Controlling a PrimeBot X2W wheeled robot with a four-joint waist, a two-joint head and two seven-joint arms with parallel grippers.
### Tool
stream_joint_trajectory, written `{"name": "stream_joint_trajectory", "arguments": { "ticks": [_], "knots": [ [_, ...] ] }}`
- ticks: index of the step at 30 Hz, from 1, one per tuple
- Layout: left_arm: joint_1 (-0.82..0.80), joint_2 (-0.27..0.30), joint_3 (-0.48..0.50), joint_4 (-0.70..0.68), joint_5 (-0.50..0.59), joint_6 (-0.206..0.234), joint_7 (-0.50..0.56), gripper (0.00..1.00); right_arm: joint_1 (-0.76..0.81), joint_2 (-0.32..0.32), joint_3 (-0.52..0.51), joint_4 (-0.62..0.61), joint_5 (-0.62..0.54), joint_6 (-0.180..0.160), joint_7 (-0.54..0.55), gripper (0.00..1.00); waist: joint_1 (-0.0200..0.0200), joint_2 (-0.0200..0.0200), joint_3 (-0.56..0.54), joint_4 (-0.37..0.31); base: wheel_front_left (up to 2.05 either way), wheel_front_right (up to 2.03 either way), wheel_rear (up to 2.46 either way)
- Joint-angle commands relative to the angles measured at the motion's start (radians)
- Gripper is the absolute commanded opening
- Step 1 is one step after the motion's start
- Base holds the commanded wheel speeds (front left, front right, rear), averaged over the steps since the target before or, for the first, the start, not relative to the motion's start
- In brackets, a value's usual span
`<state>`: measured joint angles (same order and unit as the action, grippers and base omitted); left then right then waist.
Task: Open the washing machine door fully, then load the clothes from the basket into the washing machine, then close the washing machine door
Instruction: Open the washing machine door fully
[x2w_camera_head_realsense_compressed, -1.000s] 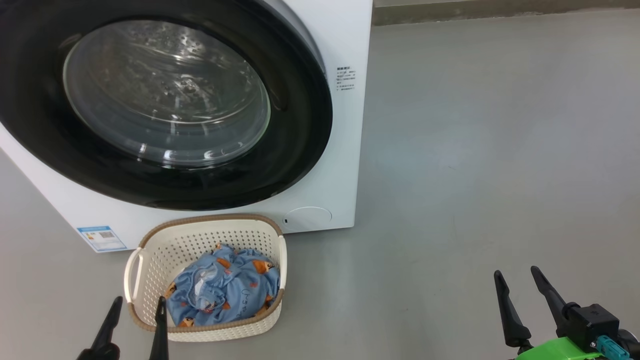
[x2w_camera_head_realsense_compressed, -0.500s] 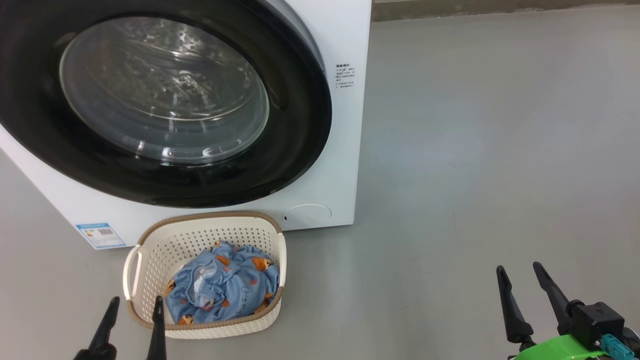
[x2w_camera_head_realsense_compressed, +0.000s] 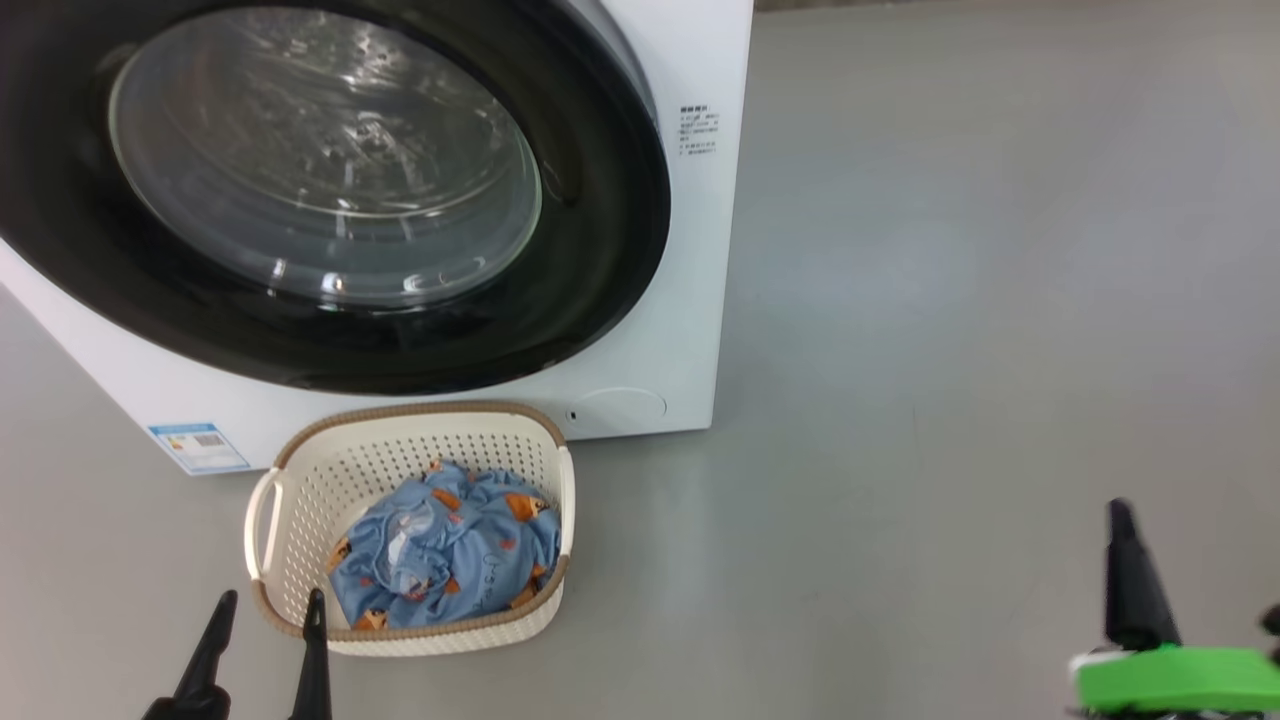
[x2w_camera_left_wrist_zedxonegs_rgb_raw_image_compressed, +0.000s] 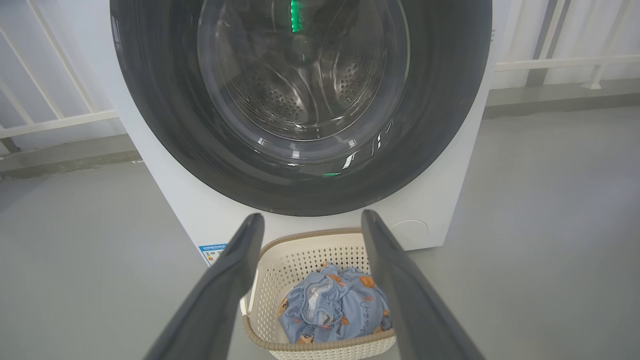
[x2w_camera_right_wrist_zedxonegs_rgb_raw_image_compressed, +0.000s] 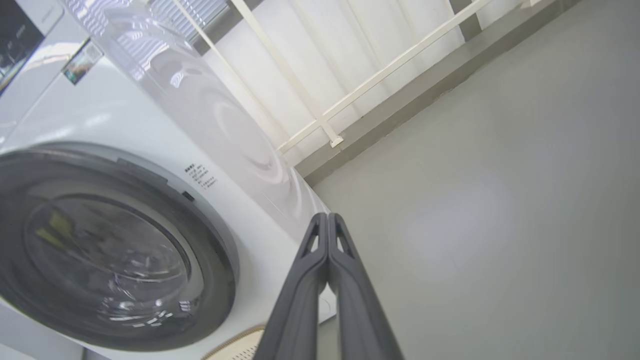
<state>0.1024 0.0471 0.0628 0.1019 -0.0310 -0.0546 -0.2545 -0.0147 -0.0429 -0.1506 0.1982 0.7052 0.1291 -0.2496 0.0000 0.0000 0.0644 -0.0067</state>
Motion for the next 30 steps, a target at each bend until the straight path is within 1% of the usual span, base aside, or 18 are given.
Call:
{"name": "stream_joint_trajectory", "arguments": {
  "ticks": [1,3,5,7,10,12,15,16,21,24,30],
  "knots": [
    [-0.037,0.005,0.031,-0.033,-0.008,-0.003,-0.007,1.00,-0.053,-0.008,0.016,-0.013,0.118,0.002,-0.012,0.00,0.0000,0.0000,0.016,0.001,0.00,0.00,0.00],
    [-0.040,0.005,0.028,-0.036,-0.007,-0.006,-0.007,1.00,-0.076,-0.021,0.029,0.002,0.285,0.002,-0.012,0.00,0.0000,0.0000,0.032,0.003,0.00,0.00,0.00],
    [-0.043,0.005,0.025,-0.042,-0.004,-0.009,-0.007,1.00,-0.103,-0.066,0.054,0.015,0.448,0.002,-0.010,0.00,0.0000,0.0000,0.050,0.006,0.00,0.00,0.00],
    [-0.047,0.004,0.023,-0.051,-0.004,-0.009,-0.007,1.00,-0.133,-0.116,0.068,0.019,0.592,0.002,0.016,0.00,0.0000,0.0000,0.069,0.009,0.00,0.00,0.00],
    [-0.050,0.004,0.015,-0.065,-0.005,-0.010,-0.007,1.00,-0.177,-0.181,0.046,0.026,0.751,0.002,0.058,0.00,0.0000,0.0000,0.098,0.019,0.00,0.00,0.00],
    [-0.053,0.004,0.008,-0.075,-0.006,-0.009,-0.007,1.00,-0.206,-0.210,0.016,0.031,0.827,0.002,0.086,0.00,0.0000,0.0000,0.119,0.028,0.00,0.00,0.00],
    [-0.058,0.004,-0.005,-0.090,-0.008,-0.008,-0.007,1.00,-0.249,-0.243,-0.034,0.041,0.911,0.002,0.145,0.00,0.0000,0.0000,0.152,0.044,0.00,0.00,0.00],
    [-0.058,0.004,-0.005,-0.090,-0.008,-0.008,-0.007,1.00,-0.249,-0.243,-0.034,0.041,0.911,0.002,0.145,0.00,0.0000,0.0000,0.152,0.044,0.00,0.00,0.00],
    [-0.062,0.003,-0.012,-0.108,-0.012,-0.002,-0.007,1.00,-0.330,-0.271,-0.104,0.061,1.004,0.002,0.301,0.00,0.0000,0.0000,0.204,0.065,0.00,0.00,0.00],
    [-0.060,0.003,-0.015,-0.130,-0.022,0.003,-0.007,1.00,-0.386,-0.275,-0.145,0.080,1.031,0.002,0.389,0.00,0.0000,0.0000,0.231,0.077,0.00,0.00,0.00],
    [-0.059,0.003,-0.037,-0.169,-0.027,0.008,-0.007,1.00,-0.495,-0.287,-0.205,0.112,1.024,0.002,0.534,0.00,0.0000,0.0000,0.289,0.118,0.00,0.00,0.00]
  ]
}}
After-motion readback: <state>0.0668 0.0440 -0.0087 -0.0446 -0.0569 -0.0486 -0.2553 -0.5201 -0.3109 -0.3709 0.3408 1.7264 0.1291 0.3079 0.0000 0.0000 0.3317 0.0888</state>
